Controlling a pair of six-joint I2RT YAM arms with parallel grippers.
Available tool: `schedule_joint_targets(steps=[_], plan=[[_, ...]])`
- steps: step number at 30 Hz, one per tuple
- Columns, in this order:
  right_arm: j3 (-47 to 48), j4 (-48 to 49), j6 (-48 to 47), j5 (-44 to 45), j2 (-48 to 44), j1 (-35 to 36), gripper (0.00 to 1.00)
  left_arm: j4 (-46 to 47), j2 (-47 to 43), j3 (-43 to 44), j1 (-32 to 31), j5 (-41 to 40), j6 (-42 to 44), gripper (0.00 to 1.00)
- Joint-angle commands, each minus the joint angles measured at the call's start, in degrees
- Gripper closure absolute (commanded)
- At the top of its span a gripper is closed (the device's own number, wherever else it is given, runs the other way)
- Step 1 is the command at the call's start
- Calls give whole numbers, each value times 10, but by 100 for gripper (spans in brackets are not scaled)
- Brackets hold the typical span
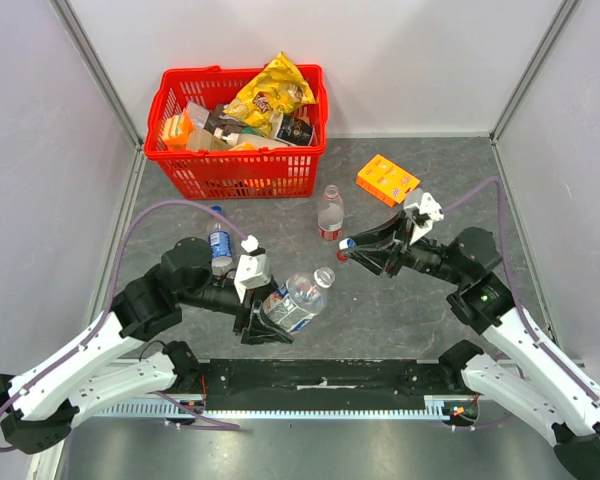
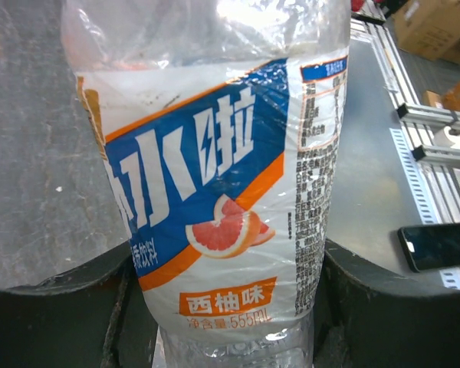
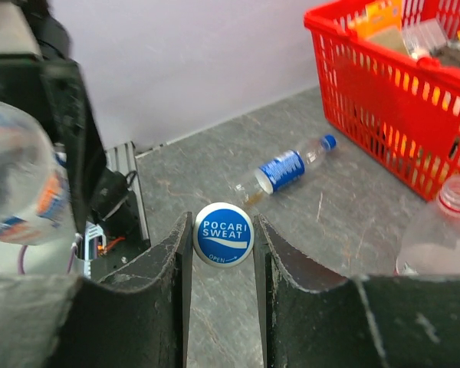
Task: Unscrew the bottle caps
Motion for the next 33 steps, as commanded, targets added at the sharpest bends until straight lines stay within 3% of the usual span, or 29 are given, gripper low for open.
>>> schedule_joint_targets(steps=[1, 14, 24, 33], plan=[[-9, -23, -27, 44, 29, 2, 96, 22, -25, -5, -1, -48, 25, 89], [-70, -58, -49, 165, 135, 2, 98, 35, -47, -7, -1, -113, 58, 91], [-127, -19, -12, 223, 231, 2, 99, 58, -51, -11, -2, -179, 55, 91], [-128, -16, -10, 300, 340, 3, 95, 70, -36, 4, -1, -177, 59, 91]])
